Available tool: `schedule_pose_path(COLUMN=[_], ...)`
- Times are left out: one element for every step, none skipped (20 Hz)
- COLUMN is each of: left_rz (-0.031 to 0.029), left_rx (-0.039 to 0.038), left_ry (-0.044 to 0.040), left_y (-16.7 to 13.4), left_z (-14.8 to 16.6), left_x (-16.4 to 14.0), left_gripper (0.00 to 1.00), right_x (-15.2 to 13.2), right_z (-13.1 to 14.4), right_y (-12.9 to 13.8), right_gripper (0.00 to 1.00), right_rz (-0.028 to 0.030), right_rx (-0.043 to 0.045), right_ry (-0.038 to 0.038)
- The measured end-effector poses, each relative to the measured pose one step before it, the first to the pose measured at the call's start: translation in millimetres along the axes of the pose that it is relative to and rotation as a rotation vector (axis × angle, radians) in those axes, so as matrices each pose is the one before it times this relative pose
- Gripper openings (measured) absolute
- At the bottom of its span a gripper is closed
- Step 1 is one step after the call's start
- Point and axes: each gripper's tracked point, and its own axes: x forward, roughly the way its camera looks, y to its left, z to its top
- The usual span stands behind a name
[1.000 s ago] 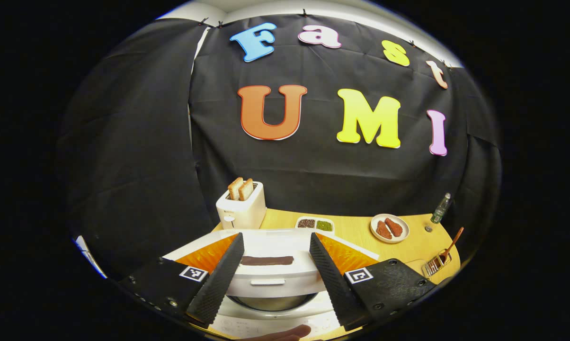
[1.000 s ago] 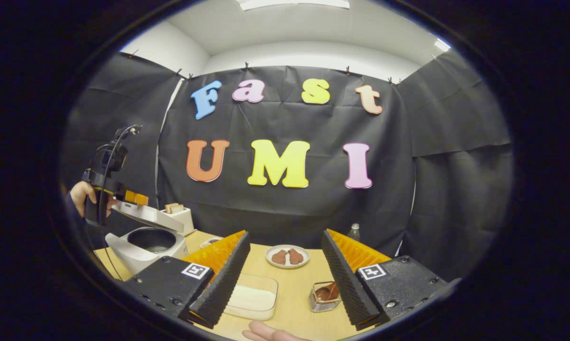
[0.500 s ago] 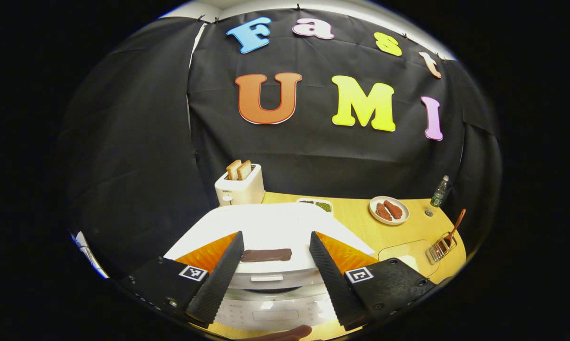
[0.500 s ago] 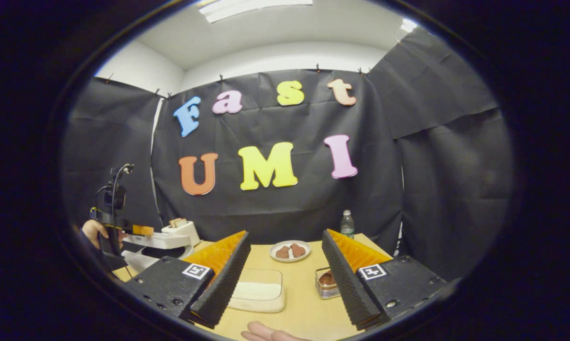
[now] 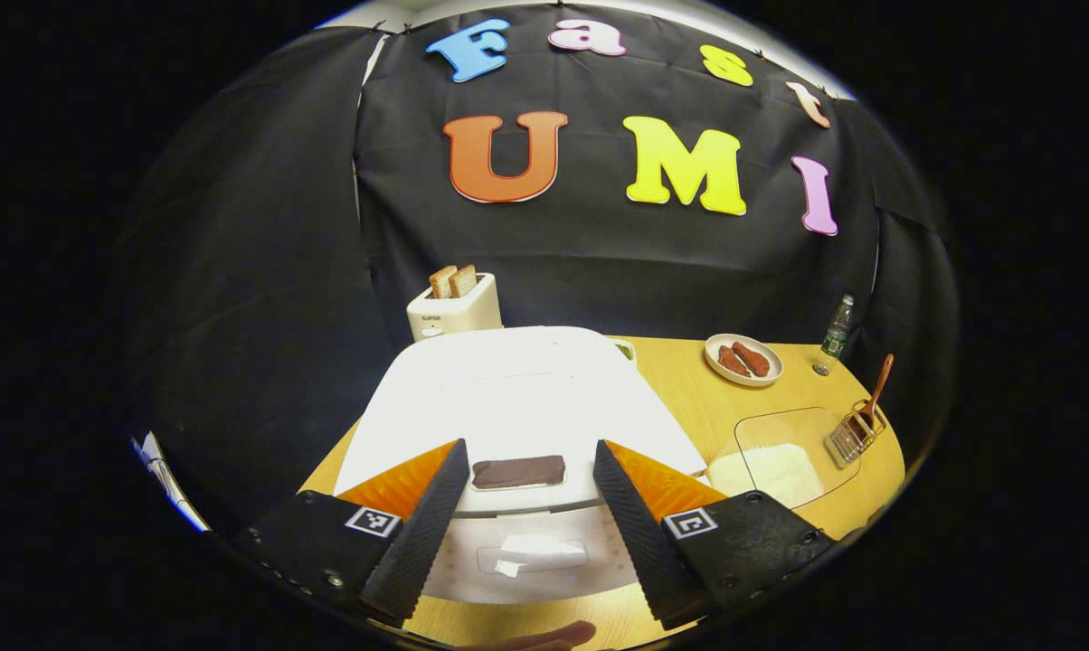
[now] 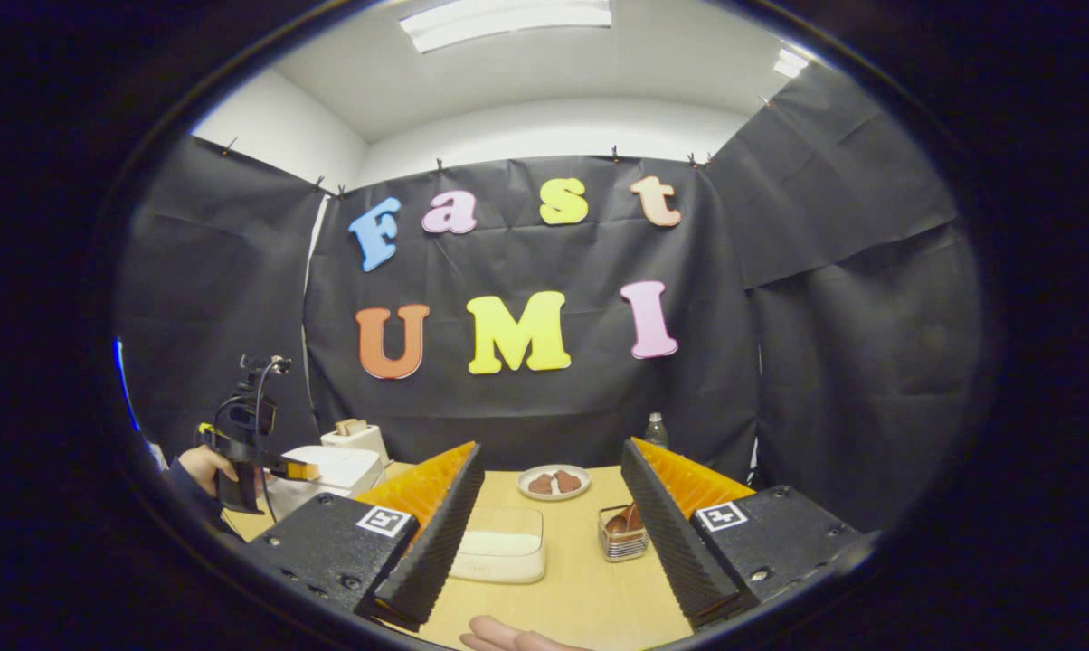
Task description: Close the left gripper, press the button to open the rice cooker; take a wooden spoon from the chopstick holder with the right hand, scoop a spoonful of rice and pour it into the rice cooker, then put the wooden spoon back into the chopstick holder.
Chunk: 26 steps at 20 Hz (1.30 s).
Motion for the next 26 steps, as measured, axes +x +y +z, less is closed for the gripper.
schedule_pose_path(left_rz=[-0.00014,-0.00709,0.00208,0.01661,0.01993,0.01608,0.00613,-0.00189,-0.00918,-0.00744,-0.00129,0.00377,0.00672,0.00855,0.00368,0.00136,0.00468,0.00422,0.00170,-0.00669,-0.00743,-0.02200,-0.03073,-0.03609,-0.01582,0.00538], left_rx=[-0.00673,0.00723,-0.00220,-0.01999,-0.00398,0.01640,0.01615,0.01120,-0.01426,-0.03132,-0.01705,0.00485,0.01395,0.01418,0.00900,-0.00194,-0.00312,-0.00642,-0.01416,-0.02806,-0.02697,-0.02529,-0.02504,-0.00441,0.01875,0.02682], left_ry=[-0.00175,-0.00205,-0.01008,-0.01860,-0.01625,-0.03082,-0.00967,-0.00870,0.00177,0.01129,0.00372,0.00492,-0.00978,-0.01161,-0.01537,-0.01728,-0.00859,-0.00865,-0.00662,-0.00550,-0.01737,-0.01660,-0.01943,-0.01853,-0.01966,-0.02327], left_y=[1.69,0.27,-0.48,1.39,0.75,-0.05,-0.99,-0.86,0.69,0.63,0.22,-0.85,-0.46,0.44,-0.22,-0.76,0.44,0.14,-0.78,-2.06,-4.55,-7.23,-8.93,-10.73,-5.71,-0.71], left_z=[-2.74,-3.98,-2.12,1.44,-0.37,-1.42,-1.23,-2.63,0.46,-0.76,0.73,-0.87,0.61,1.91,1.14,1.76,0.84,-0.54,0.82,1.66,3.63,4.71,5.04,4.87,4.42,6.63], left_x=[-2.14,-1.40,0.24,0.21,1.19,1.08,1.91,0.78,-0.80,-0.88,1.01,-0.07,0.01,1.20,-0.95,0.00,0.92,0.26,-1.78,-6.44,-6.66,-6.19,-9.26,-8.46,-10.00,-11.90], left_gripper=[0.91,0.90,0.90,0.90,0.89,0.89,0.89,0.90,0.91,0.91,0.91,0.92,0.92,0.92,0.91,0.91,0.91,0.91,0.90,0.91,0.91,0.93,0.92,0.92,0.92,0.93], right_x=[-7.73,-7.87,-7.07,-5.96,-6.03,-5.65,-4.94,-3.35,-1.34,-0.28,0.58,1.03,2.97,2.15,3.22,2.79,3.45,4.18,4.37,4.36,4.68,4.72,4.82,3.52,3.58,3.33], right_z=[-0.62,1.81,5.37,4.43,2.78,3.50,2.90,3.86,3.82,1.04,-2.84,-2.27,-4.06,-5.01,-5.33,-3.51,-0.21,-0.79,-4.58,-4.42,-4.43,-3.11,-4.50,-3.27,-4.86,-3.80], right_y=[5.98,6.21,6.70,4.66,3.67,5.09,5.61,3.61,2.51,0.22,-1.30,-0.88,-0.05,-1.33,-1.87,-1.44,-1.34,-2.87,-5.47,-5.46,-3.01,-2.19,-2.16,-0.05,0.24,1.53], right_gripper=[0.99,0.99,0.99,0.99,0.99,0.99,0.99,0.99,0.99,0.99,1.00,0.99,0.99,0.99,0.99,0.99,0.99,0.99,0.99,0.99,0.99,0.99,0.99,0.99,0.99,0.99], right_rz=[0.00990,0.01388,0.01482,0.00328,0.00607,0.00824,0.00984,0.01101,0.00428,-0.00180,-0.00577,-0.00398,-0.00050,-0.00131,-0.00059,0.00569,0.00382,-0.00505,-0.00975,-0.01154,-0.01238,-0.01039,-0.00460,0.00020,0.00595,0.01245], right_rx=[-0.00713,-0.00383,-0.00446,-0.00225,-0.01216,-0.01970,-0.02051,-0.01377,-0.00660,-0.00148,0.00348,0.00826,0.00701,0.00774,0.00977,0.01140,0.01404,0.00912,0.00261,0.00355,0.00872,0.01208,0.01046,0.00798,0.00795,0.00913], right_ry=[0.00591,0.00088,-0.00942,-0.00676,-0.00929,-0.00830,-0.00896,-0.01664,-0.01435,-0.00786,-0.00168,0.00352,0.01058,0.01658,0.01772,0.00752,-0.00117,0.00011,0.00856,0.00976,0.00927,0.01104,0.01268,0.01215,0.01492,0.01333])
